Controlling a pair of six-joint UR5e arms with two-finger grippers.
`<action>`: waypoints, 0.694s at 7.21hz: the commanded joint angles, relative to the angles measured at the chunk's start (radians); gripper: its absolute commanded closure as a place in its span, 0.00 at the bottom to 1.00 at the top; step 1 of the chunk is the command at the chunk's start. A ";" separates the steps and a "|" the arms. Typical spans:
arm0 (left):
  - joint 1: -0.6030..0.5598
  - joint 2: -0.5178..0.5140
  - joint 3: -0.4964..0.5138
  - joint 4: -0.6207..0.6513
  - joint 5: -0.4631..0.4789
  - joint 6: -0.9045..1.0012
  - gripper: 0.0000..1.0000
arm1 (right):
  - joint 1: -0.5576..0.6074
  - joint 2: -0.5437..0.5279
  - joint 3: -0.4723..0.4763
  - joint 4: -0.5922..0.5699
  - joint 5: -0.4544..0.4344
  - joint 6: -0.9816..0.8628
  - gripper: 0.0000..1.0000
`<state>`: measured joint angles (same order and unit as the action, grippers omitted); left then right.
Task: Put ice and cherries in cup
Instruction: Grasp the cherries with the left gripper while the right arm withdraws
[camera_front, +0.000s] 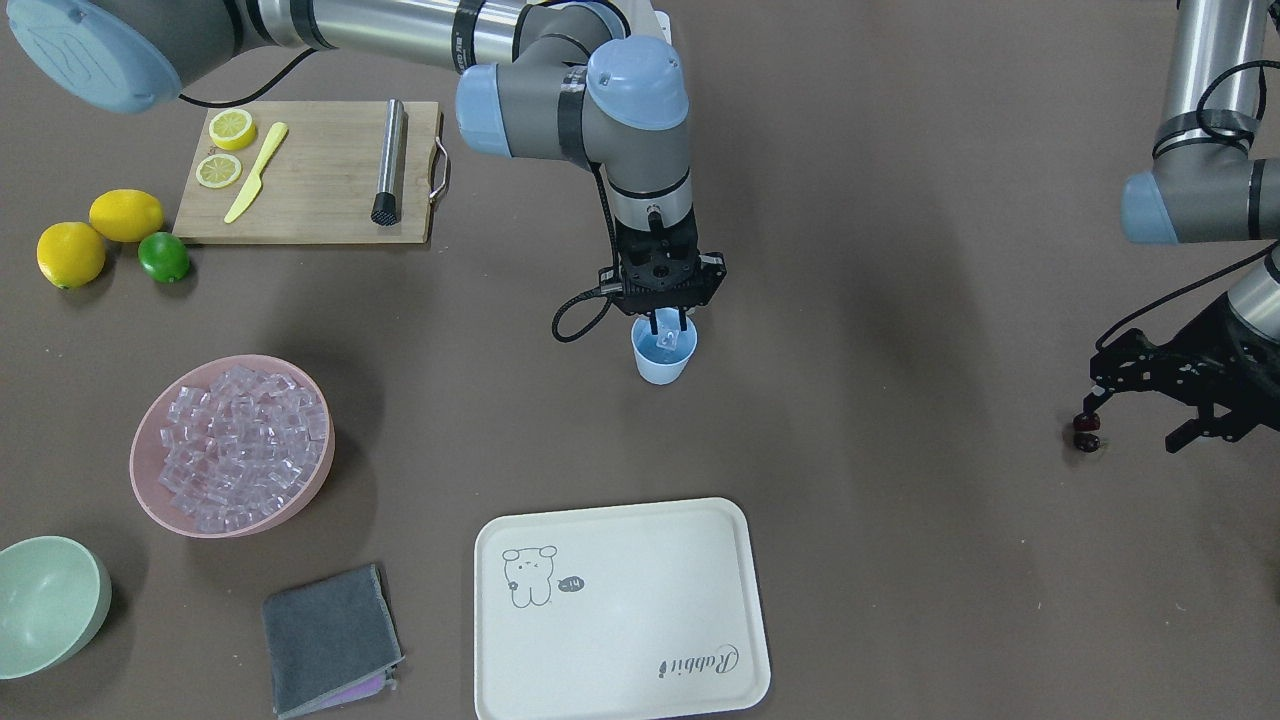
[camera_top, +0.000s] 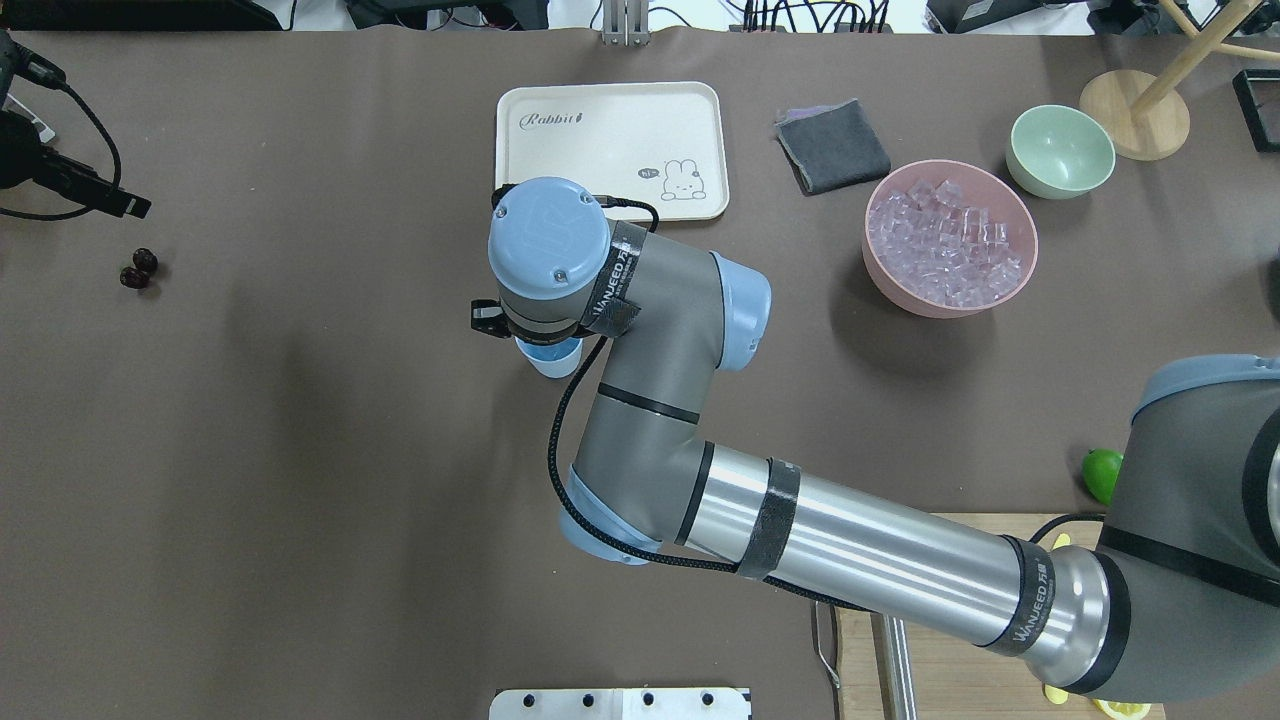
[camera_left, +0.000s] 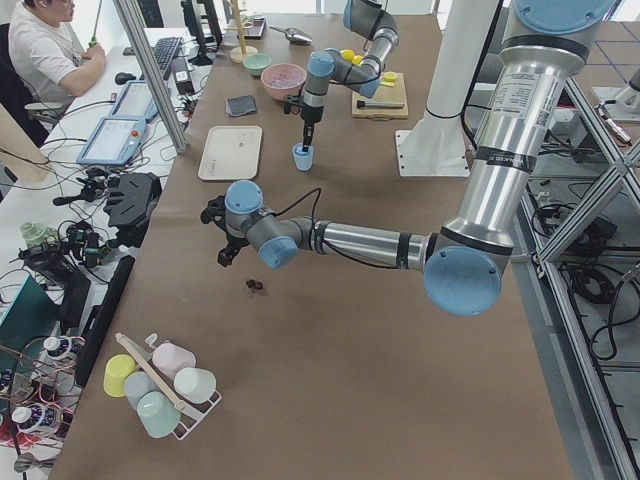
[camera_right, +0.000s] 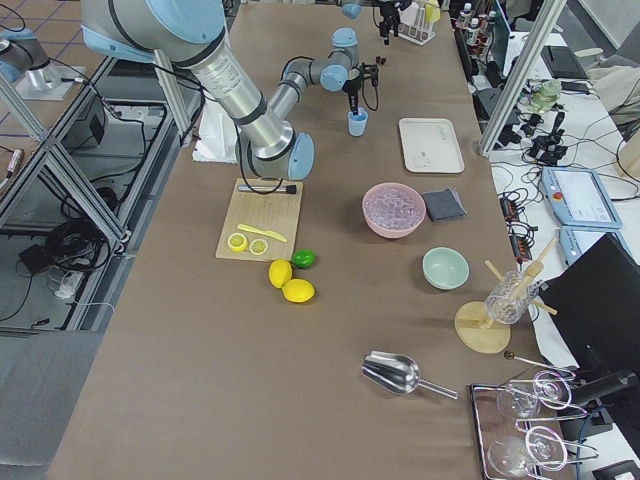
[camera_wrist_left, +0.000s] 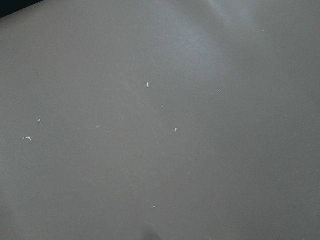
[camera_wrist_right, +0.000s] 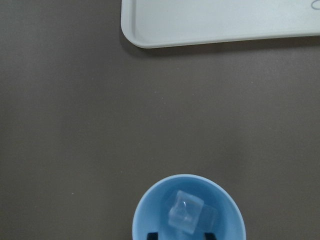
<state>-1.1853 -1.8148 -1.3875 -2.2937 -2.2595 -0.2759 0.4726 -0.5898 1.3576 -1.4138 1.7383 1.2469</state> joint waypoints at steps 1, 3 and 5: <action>0.006 0.008 0.030 -0.003 0.001 -0.002 0.02 | 0.029 -0.005 0.015 -0.004 -0.010 -0.003 0.01; 0.030 0.009 0.071 -0.003 0.002 0.000 0.02 | 0.140 -0.046 0.134 -0.063 0.125 -0.007 0.01; 0.052 0.011 0.117 -0.013 0.003 0.001 0.02 | 0.252 -0.222 0.303 -0.094 0.205 -0.129 0.01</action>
<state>-1.1456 -1.8047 -1.2998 -2.2989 -2.2571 -0.2750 0.6424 -0.7082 1.5584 -1.4832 1.8731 1.2067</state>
